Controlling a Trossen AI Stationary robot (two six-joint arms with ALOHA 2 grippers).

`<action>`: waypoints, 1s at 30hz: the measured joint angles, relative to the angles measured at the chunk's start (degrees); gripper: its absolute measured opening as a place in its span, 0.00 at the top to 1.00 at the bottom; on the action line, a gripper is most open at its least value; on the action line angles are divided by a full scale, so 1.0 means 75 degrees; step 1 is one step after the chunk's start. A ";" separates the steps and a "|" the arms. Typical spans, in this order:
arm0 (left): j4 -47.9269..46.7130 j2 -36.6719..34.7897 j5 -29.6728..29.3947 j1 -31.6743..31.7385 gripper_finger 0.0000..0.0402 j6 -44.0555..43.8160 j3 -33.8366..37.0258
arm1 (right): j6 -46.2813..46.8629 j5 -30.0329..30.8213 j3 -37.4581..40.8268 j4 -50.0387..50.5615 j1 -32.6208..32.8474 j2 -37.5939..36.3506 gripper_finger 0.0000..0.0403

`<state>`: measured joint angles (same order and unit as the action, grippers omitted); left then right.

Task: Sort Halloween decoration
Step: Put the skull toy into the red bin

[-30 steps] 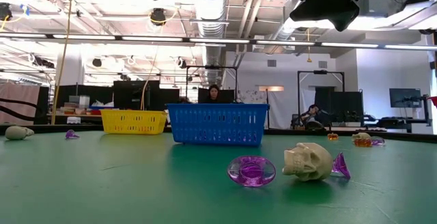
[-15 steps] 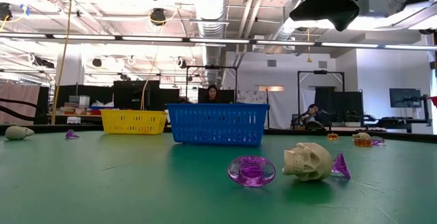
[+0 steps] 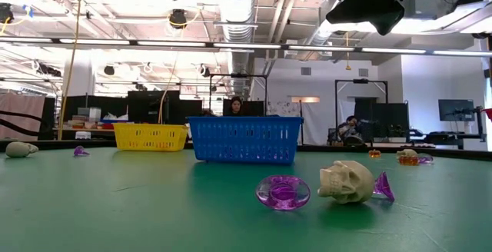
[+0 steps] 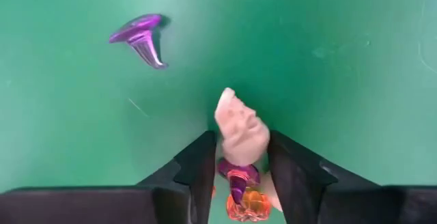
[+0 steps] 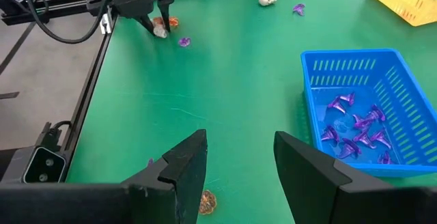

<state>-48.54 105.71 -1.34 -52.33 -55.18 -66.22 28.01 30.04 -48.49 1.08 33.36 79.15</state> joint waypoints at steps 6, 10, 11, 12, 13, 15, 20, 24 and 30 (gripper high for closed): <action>0.0004 0.0000 -0.0050 0.0071 0.76 0.0138 0.0000 | 0.0000 0.0000 0.0000 0.0014 0.0000 0.0000 0.50; -0.0001 -0.0004 -0.0065 0.0133 0.80 0.0192 0.0000 | 0.0000 -0.0003 0.0000 0.0017 0.0000 0.0000 0.50; -0.0022 -0.0006 -0.0073 0.0149 0.81 0.0211 0.0000 | -0.0001 -0.0003 0.0000 0.0020 0.0000 0.0000 0.50; -0.0025 -0.0009 -0.0070 0.0168 0.81 0.0241 0.0000 | 0.0000 -0.0003 0.0000 0.0020 0.0000 0.0000 0.50; -0.0019 -0.0012 -0.0076 0.0188 0.82 0.0271 0.0000 | -0.0003 -0.0003 0.0000 0.0021 0.0000 0.0000 0.50; -0.0019 -0.0013 -0.0075 0.0223 0.82 0.0277 -0.0003 | 0.0000 -0.0003 0.0000 0.0023 0.0000 0.0000 0.50; 0.0095 -0.0208 -0.0205 0.0307 0.82 0.0358 0.0000 | -0.0020 -0.0003 0.0000 0.0065 0.0000 0.0000 0.50; 0.0352 -0.0636 -0.0693 0.0363 0.82 0.0347 0.0000 | 0.0004 0.0000 0.0000 0.0405 0.0000 -0.0091 0.50; 0.2210 -0.0961 -0.2472 0.0749 0.82 0.1359 0.0000 | 0.0217 0.0009 0.0000 0.1182 0.0140 -0.0294 0.50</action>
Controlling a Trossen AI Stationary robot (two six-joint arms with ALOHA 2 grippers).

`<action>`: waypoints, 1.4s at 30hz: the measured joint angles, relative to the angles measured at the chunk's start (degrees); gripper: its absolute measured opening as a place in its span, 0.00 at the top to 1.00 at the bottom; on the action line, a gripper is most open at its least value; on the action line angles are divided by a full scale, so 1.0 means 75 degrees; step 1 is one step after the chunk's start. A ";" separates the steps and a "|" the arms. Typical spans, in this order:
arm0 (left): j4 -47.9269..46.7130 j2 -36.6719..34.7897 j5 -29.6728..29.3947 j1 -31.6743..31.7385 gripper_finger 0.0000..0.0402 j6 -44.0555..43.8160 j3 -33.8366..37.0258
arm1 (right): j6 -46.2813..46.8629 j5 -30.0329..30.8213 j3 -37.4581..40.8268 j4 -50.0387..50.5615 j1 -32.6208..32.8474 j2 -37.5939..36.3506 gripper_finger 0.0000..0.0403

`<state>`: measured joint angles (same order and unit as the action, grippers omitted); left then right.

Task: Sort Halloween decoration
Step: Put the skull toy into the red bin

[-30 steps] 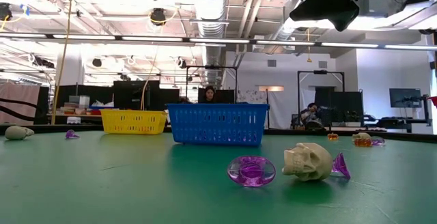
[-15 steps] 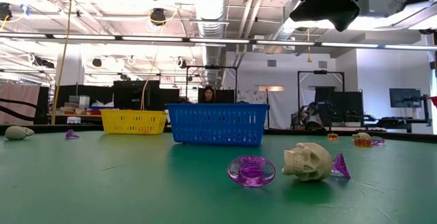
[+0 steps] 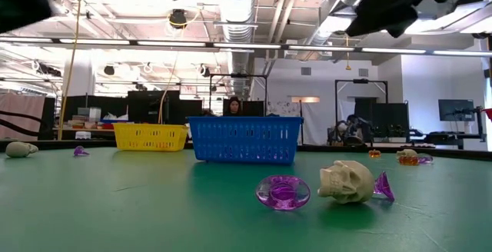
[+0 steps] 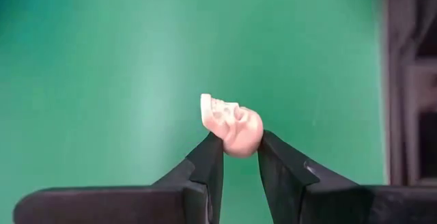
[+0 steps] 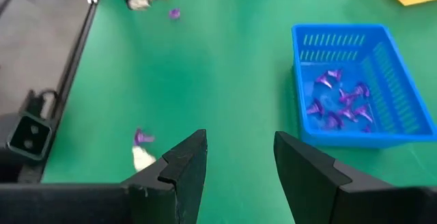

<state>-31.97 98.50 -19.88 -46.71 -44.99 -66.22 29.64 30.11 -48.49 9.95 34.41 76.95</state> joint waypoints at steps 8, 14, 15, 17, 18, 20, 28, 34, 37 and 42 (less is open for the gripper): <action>0.4793 0.0872 -0.0154 0.1741 0.82 0.3817 -0.0006 | 0.0664 0.0431 0.0003 0.1347 0.0299 -0.0612 0.50; 0.8753 0.2204 0.1835 0.3180 0.82 0.4977 -0.0174 | 0.1913 0.1708 0.0003 0.3029 0.1113 -0.1434 0.50; 0.9101 0.2497 0.2145 0.3363 0.82 0.4983 -0.0375 | 0.2203 0.2056 0.0003 0.3332 0.1315 -0.1576 0.50; 0.9234 0.3066 0.2681 0.3645 0.82 0.4979 -0.0961 | 0.2775 0.2693 0.0003 0.3784 0.1690 -0.1799 0.50; 0.9244 0.3405 0.2903 0.3758 0.82 0.4991 -0.1378 | 0.3027 0.2967 0.0003 0.3946 0.1874 -0.1872 0.50; 0.9038 0.3955 0.3285 0.3920 0.82 0.4984 -0.2232 | 0.3365 0.3441 0.0003 0.4232 0.2231 -0.1985 0.50; 0.6528 0.5697 0.4162 0.4146 0.82 0.5293 -0.5701 | 0.3528 0.4254 0.0003 0.4667 0.2777 -0.2069 0.50; 0.5425 0.6026 0.3804 0.4159 0.80 0.5947 -0.6715 | 0.3505 0.4254 0.0003 0.4741 0.2777 -0.2069 0.50; 0.5392 0.6027 0.3580 0.4158 0.73 0.6107 -0.6716 | 0.3473 0.4251 0.0003 0.4743 0.2777 -0.2057 0.50; 0.5401 0.6035 0.3558 0.4166 0.61 0.5930 -0.6714 | 0.3470 0.4254 0.0003 0.4768 0.2774 -0.1942 0.50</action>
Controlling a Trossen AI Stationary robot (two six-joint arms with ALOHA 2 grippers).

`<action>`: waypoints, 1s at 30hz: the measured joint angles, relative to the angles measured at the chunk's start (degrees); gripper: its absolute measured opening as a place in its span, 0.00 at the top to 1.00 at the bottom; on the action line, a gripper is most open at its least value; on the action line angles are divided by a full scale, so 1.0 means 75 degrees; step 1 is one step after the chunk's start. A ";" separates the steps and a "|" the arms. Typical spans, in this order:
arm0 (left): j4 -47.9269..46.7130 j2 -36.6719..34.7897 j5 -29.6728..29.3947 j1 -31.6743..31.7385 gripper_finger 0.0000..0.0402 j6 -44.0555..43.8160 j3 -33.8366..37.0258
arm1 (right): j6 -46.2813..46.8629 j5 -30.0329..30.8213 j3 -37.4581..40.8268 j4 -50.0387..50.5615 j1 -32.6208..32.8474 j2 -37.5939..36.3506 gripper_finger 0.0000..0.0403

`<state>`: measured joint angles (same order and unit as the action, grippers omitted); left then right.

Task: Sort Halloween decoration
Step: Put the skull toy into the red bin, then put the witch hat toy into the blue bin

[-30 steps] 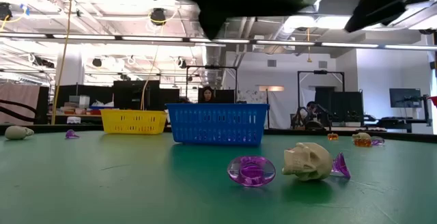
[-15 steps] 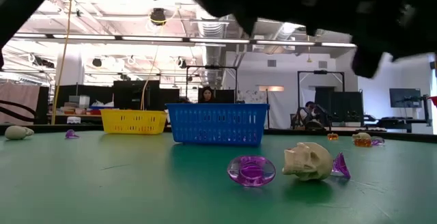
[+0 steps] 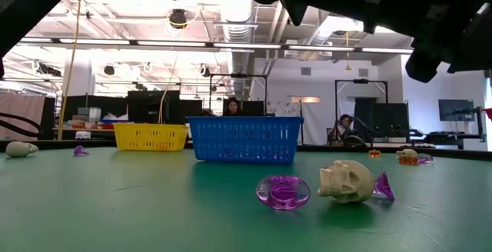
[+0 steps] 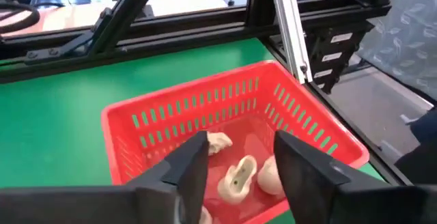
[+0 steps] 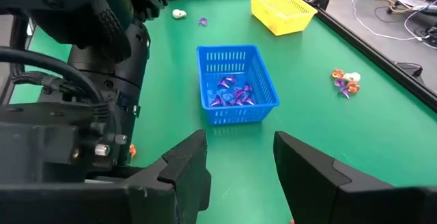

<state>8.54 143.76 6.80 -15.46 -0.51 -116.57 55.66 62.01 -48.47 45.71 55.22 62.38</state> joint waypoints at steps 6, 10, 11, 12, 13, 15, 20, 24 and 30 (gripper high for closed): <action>-0.0770 -0.0247 0.0051 0.0006 0.53 0.0159 0.0009 | -0.0006 0.0001 0.0000 0.0024 -0.0032 0.0025 0.50; -0.2408 -0.0944 -0.0276 0.0006 0.53 0.0505 0.0006 | -0.0019 0.0042 0.0000 0.0081 -0.0034 0.0025 0.50; -0.2914 -0.1128 -0.0408 0.0003 0.53 0.0526 0.0006 | -0.0028 0.0112 0.0000 0.0103 -0.0047 0.0032 0.50; -0.3440 -0.1289 -0.0549 -0.0005 0.52 0.0525 0.0004 | -0.0029 0.0166 0.0000 0.0087 -0.0086 0.0052 0.50; -0.4014 -0.1450 -0.0675 -0.0018 0.52 0.0520 0.0003 | -0.0029 0.0178 0.0000 0.0072 -0.0133 0.0073 0.50; -0.5530 -0.1771 -0.1014 -0.0076 0.52 0.0456 0.0003 | -0.0026 0.0170 0.0000 0.0032 -0.0266 0.0123 0.50; -0.8452 -0.2502 -0.1848 -0.0428 0.52 -0.0267 0.0292 | -0.0251 -0.0284 0.0000 -0.0617 -0.0742 0.0424 0.50; -0.8254 -0.2781 -0.2171 -0.0917 0.52 -0.0909 0.1302 | -0.1340 -0.1002 0.0000 -0.1520 -0.1177 0.0832 0.50; -0.5303 -0.2847 -0.2143 -0.1683 0.53 -0.0949 0.2647 | -0.3038 -0.1656 0.0000 -0.2706 -0.1784 0.1339 0.50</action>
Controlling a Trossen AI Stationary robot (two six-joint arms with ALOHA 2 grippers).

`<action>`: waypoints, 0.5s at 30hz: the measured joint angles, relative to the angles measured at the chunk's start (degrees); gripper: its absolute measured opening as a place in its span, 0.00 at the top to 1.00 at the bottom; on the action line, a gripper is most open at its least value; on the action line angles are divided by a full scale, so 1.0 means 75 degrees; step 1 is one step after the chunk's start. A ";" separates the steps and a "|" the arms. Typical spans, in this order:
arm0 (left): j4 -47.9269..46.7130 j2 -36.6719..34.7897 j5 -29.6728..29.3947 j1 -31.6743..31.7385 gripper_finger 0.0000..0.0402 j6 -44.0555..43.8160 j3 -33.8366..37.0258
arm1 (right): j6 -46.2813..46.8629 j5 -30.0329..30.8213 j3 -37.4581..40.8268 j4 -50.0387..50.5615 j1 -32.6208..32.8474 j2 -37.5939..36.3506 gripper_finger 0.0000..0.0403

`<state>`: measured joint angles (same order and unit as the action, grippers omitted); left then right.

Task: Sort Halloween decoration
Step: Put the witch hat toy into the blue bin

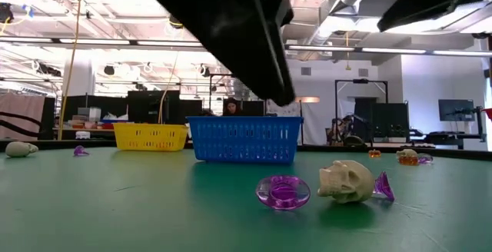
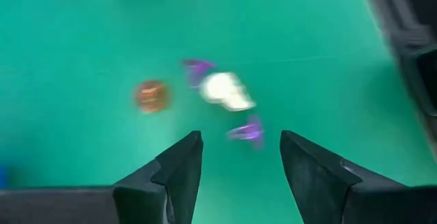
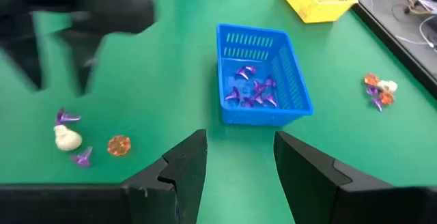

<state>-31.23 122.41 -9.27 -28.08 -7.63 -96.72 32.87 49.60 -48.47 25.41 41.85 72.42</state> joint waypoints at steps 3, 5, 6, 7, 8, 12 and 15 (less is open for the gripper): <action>0.0669 -0.0003 -0.0172 -0.0098 0.53 -0.0156 0.0293 | -0.0169 -0.0084 0.0000 -0.0210 -0.0198 0.0013 0.50; 0.0942 -0.0003 -0.0249 -0.0079 0.53 -0.0391 0.0302 | -0.0159 -0.0238 0.0000 -0.0310 -0.0318 -0.0004 0.50; 0.1065 0.0012 -0.0177 -0.0068 0.53 -0.0430 0.0295 | -0.0120 -0.0272 0.0000 -0.0307 -0.0332 -0.0006 0.50; 0.1166 0.0070 -0.0052 -0.0060 0.54 -0.0446 0.0282 | -0.0068 -0.0299 0.0000 -0.0307 -0.0347 -0.0006 0.50; 0.1170 0.0102 0.0004 -0.0065 0.54 -0.0453 0.0281 | -0.0012 -0.0350 0.0000 -0.0323 -0.0347 -0.0006 0.50; 0.1011 0.0344 0.0070 -0.0107 0.54 -0.0631 0.0305 | 0.0007 -0.0633 0.0000 -0.0331 -0.0335 -0.0006 0.50; 0.1128 0.0430 0.0048 -0.0115 0.54 -0.0732 0.0287 | 0.0007 -0.0649 0.0000 -0.0332 -0.0314 -0.0009 0.50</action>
<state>-22.77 125.64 -8.91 -28.95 -13.12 -94.57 32.93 44.73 -48.47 22.92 39.49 72.36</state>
